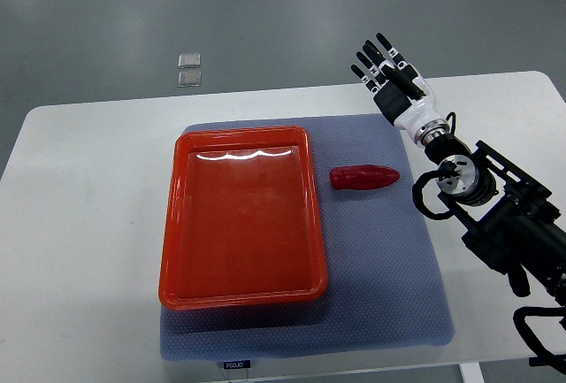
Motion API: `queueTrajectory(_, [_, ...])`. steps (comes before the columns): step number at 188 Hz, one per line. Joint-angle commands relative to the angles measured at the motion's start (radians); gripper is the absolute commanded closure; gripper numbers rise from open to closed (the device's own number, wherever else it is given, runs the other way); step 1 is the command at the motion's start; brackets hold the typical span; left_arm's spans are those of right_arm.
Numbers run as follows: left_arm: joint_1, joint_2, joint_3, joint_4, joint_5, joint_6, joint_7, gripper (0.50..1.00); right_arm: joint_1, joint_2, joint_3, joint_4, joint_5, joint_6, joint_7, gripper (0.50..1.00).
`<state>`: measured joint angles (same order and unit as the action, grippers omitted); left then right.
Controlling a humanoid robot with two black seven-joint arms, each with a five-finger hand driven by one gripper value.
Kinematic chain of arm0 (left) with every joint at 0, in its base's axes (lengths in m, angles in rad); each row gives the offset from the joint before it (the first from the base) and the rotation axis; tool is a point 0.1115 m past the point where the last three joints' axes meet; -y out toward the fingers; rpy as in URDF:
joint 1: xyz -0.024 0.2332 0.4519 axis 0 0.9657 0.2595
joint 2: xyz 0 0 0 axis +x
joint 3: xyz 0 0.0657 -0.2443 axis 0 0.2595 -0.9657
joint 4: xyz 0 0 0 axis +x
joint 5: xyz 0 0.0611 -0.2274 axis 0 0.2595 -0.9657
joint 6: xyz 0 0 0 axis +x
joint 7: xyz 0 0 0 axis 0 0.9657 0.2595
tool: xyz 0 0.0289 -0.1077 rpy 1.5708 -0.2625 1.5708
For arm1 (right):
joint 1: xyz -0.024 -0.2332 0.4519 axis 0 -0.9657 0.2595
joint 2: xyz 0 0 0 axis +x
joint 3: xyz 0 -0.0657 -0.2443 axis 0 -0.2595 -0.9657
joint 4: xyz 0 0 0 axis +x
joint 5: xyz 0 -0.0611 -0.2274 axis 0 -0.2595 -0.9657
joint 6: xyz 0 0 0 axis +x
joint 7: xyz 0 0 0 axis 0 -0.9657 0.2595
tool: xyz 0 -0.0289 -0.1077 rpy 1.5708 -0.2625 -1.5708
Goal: Place red pepper on red tray
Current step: 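Reach the right hand down toward the red pepper beside the tray, then close the right hand fingers around the red pepper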
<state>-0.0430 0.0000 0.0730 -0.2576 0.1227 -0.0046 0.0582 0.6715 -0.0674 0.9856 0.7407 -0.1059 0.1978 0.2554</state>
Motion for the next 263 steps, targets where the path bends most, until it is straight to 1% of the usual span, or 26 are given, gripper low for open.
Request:
queueTrajectory(1, [0.000, 0.000, 0.001, -0.002, 0.000, 0.000, 0.000, 0.500, 0.002, 0.000, 0.001, -0.001, -0.003, 0.002, -0.001, 0.579])
queueTrajectory(45, [0.000, 0.000, -0.001, 0.000, 0.000, 0.002, 0.000, 0.500, 0.025, -0.011, -0.010, 0.002, -0.011, 0.006, -0.002, 0.579])
queueTrajectory(60, [0.000, 0.000, -0.001, 0.000, 0.000, 0.002, 0.000, 0.500, 0.028, -0.022, -0.021, 0.009, -0.034, 0.038, -0.004, 0.579])
queueTrajectory(75, [0.000, 0.000, -0.001, 0.000, -0.002, 0.003, 0.000, 0.500, 0.048, -0.065, -0.082, 0.014, -0.135, 0.114, -0.021, 0.579])
queueTrajectory(91, [0.000, 0.000, -0.001, 0.000, -0.002, 0.003, 0.000, 0.500, 0.085, -0.117, -0.171, 0.025, -0.270, 0.164, -0.033, 0.579])
queueTrajectory(108, [0.002, 0.000, -0.001, 0.000, 0.000, 0.008, 0.000, 0.500, 0.148, -0.236, -0.311, 0.069, -0.465, 0.256, -0.038, 0.581])
queueTrajectory(112, [0.002, 0.000, -0.001, -0.002, 0.000, 0.008, 0.000, 0.500, 0.154, -0.252, -0.326, 0.074, -0.485, 0.265, -0.038, 0.581])
queueTrajectory(122, [0.002, 0.000, -0.001, -0.002, 0.000, 0.008, 0.000, 0.500, 0.198, -0.322, -0.395, 0.123, -0.572, 0.325, -0.038, 0.581])
queueTrajectory(129, [0.002, 0.000, -0.001, -0.002, 0.000, 0.008, 0.000, 0.500, 0.230, -0.390, -0.456, 0.192, -0.650, 0.383, -0.038, 0.581])
queueTrajectory(133, [0.002, 0.000, 0.001, -0.002, 0.000, 0.008, 0.000, 0.500, 0.238, -0.410, -0.473, 0.209, -0.672, 0.396, -0.038, 0.579])
queueTrajectory(136, [0.002, 0.000, 0.001, -0.002, 0.000, 0.008, 0.000, 0.500, 0.255, -0.442, -0.505, 0.242, -0.713, 0.413, -0.038, 0.581])
queueTrajectory(144, [0.002, 0.000, 0.001, -0.003, 0.000, 0.008, 0.000, 0.500, 0.296, -0.488, -0.567, 0.293, -0.790, 0.413, -0.038, 0.581])
queueTrajectory(151, [0.002, 0.000, 0.001, -0.003, 0.000, 0.006, 0.000, 0.500, 0.329, -0.499, -0.613, 0.313, -0.839, 0.410, -0.038, 0.583])
queueTrajectory(173, [0.000, 0.000, 0.002, -0.003, 0.000, 0.002, 0.000, 0.500, 0.395, -0.499, -0.758, 0.310, -0.963, 0.310, -0.039, 0.583])
queueTrajectory(187, [0.002, 0.000, 0.002, -0.003, 0.002, 0.000, 0.000, 0.500, 0.399, -0.497, -0.802, 0.310, -0.977, 0.272, -0.041, 0.583])
queueTrajectory(202, [0.000, 0.000, 0.002, -0.002, 0.000, 0.000, 0.000, 0.500, 0.385, -0.471, -0.815, 0.306, -0.985, 0.226, -0.042, 0.585])
queueTrajectory(218, [0.002, 0.000, 0.002, -0.002, 0.000, 0.000, 0.000, 0.500, 0.358, -0.453, -0.823, 0.283, -0.985, 0.167, -0.068, 0.591])
queueTrajectory(231, [0.002, 0.000, 0.002, -0.002, 0.000, 0.000, 0.000, 0.500, 0.344, -0.437, -0.829, 0.272, -0.985, 0.118, -0.074, 0.597])
queueTrajectory(243, [0.002, 0.000, 0.002, -0.002, 0.000, 0.000, 0.000, 0.500, 0.338, -0.428, -0.838, 0.267, -0.986, 0.088, -0.076, 0.619])
queueTrajectory(254, [0.000, 0.000, 0.002, -0.002, 0.000, 0.000, 0.000, 0.500, 0.336, -0.427, -0.852, 0.266, -0.986, 0.069, -0.077, 0.666])
queueTrajectory(263, [0.002, 0.000, 0.002, 0.000, 0.000, 0.000, 0.000, 0.500, 0.335, -0.424, -0.861, 0.266, -0.986, 0.060, -0.082, 0.681])
